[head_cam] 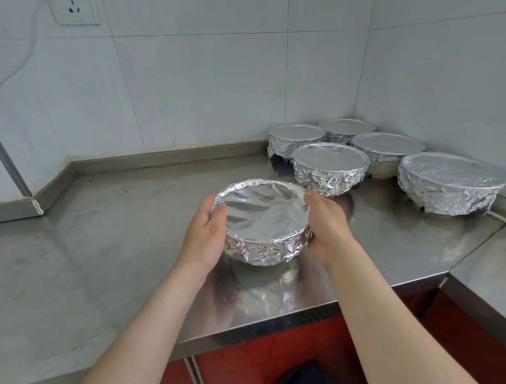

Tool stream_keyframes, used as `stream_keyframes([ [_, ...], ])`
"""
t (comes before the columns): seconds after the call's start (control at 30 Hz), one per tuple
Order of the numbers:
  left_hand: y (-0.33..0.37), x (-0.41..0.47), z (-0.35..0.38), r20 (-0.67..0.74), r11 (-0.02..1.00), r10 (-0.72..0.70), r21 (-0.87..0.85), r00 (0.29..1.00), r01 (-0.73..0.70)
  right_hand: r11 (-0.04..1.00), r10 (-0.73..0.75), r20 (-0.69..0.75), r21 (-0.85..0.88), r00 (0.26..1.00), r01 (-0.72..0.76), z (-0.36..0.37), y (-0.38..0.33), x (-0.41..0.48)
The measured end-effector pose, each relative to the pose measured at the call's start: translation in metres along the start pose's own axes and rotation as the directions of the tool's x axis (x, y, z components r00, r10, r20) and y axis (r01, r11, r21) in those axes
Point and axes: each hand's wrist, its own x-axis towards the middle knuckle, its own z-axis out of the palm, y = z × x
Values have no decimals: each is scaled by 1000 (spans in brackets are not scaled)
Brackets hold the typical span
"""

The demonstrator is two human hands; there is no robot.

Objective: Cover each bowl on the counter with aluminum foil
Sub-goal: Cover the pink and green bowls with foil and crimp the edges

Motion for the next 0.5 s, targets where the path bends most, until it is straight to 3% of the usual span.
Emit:
stream_keyframes([
  [0.3,-5,7,-7,-18,996,-21,-91,1000,19,994,53,20,-95,998,-50,-10,-13,-4],
  [0.5,8,25,-2,102,864,-215,-445,971,237,978,-64,118,-190,991,86,-4,-15,8],
])
